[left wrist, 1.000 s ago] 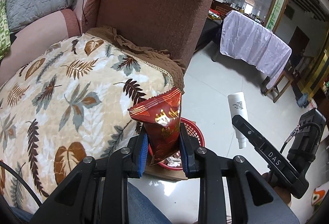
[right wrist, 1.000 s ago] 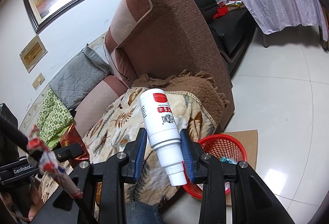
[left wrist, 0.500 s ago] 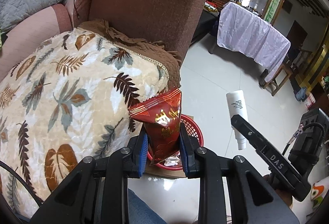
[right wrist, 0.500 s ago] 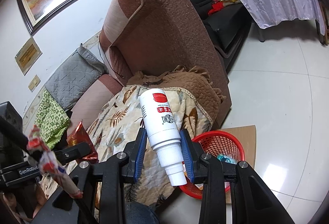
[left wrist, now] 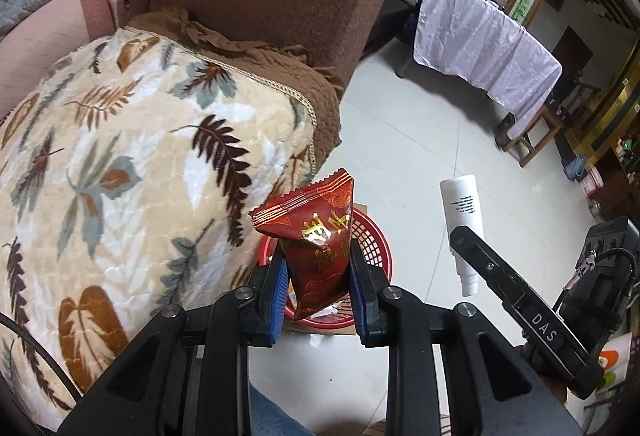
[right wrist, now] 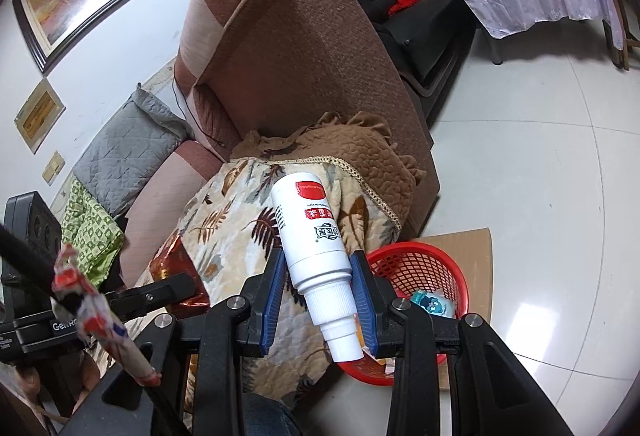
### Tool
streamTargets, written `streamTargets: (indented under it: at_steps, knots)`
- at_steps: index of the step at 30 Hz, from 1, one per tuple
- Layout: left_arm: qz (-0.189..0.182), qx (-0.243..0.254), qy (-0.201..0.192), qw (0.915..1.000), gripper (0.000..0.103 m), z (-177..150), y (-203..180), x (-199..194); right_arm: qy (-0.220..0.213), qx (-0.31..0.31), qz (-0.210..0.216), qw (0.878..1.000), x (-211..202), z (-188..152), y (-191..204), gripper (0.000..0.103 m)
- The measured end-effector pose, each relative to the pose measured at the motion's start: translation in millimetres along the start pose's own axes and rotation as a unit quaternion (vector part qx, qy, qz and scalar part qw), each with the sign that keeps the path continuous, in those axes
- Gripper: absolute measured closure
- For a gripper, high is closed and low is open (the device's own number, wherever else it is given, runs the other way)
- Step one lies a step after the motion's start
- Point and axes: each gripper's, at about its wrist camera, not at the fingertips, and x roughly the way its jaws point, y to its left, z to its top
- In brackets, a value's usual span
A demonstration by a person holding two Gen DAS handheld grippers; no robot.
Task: Collect trash
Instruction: 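Carry the candy wrapper and spray bottle over to the red wastebasket, then open both grippers to drop the wrapper and bottle into the wastebasket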
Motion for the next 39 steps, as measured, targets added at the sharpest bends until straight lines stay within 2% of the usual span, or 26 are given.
streamTargets:
  at_steps: [9,23,25,26,27,29,35,39]
  knots:
    - [-0.025,0.014,0.027,0.9992,0.077,0.8,-6.2,33.7,0.008,0.012,-0.003,1.000,12.2,0.8,-7.2,0.067]
    - [-0.037,0.013,0.060,0.9974,0.077,7.0,-8.7,69.9,0.005,0.045,0.001,0.999,30.3,6.9,-21.6,0.065]
    - [-0.044,0.010,0.071,0.9964,0.072,6.7,-7.7,77.5,0.008,0.057,-0.002,0.998,34.8,7.2,-25.7,0.063]
    - [-0.044,0.006,0.080,0.9958,0.064,6.0,-6.7,82.2,0.011,0.066,-0.003,0.998,37.0,7.5,-28.7,0.058]
    - [-0.044,0.002,0.086,0.9953,0.060,4.8,-4.9,86.0,0.011,0.070,0.000,0.997,38.0,7.9,-30.5,0.058]
    - [-0.043,-0.001,0.085,0.9955,0.059,2.1,-2.5,86.5,0.010,0.073,0.002,0.997,36.3,7.3,-31.4,0.058]
    - [-0.028,-0.004,0.058,0.9979,0.052,-3.8,4.6,64.8,0.004,0.064,0.002,0.998,23.4,6.9,-24.5,0.057]
    - [0.014,0.007,0.016,0.9997,0.035,-15.2,7.4,31.0,-0.004,0.043,0.002,0.999,8.4,5.9,-10.2,0.048]
